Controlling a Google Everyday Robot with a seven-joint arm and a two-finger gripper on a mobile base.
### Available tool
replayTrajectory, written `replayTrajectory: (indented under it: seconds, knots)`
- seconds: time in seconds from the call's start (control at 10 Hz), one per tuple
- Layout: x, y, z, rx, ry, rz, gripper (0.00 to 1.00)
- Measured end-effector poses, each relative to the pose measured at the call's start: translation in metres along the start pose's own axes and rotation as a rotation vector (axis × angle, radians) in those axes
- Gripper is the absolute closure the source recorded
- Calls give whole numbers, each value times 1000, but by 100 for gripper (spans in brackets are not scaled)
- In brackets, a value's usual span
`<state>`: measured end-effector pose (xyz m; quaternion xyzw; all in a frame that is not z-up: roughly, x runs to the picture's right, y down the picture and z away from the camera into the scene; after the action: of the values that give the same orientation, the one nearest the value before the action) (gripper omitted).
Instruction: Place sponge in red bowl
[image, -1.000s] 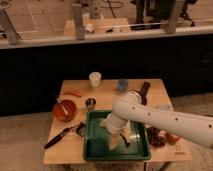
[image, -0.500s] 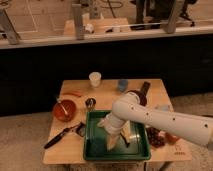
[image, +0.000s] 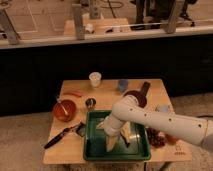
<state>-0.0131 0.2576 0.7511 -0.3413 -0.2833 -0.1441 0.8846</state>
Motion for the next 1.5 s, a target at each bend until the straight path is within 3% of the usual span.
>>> replayTrajectory:
  seconds: [0.3, 0.8, 1.2, 1.5]
  knots:
    - [-1, 0, 8, 5, -20, -63, 20]
    - [1, -4, 30, -37, 17, -89, 22]
    - [10, -8, 40, -63, 39, -44, 62]
    - [22, -8, 39, -61, 1, 17, 92]
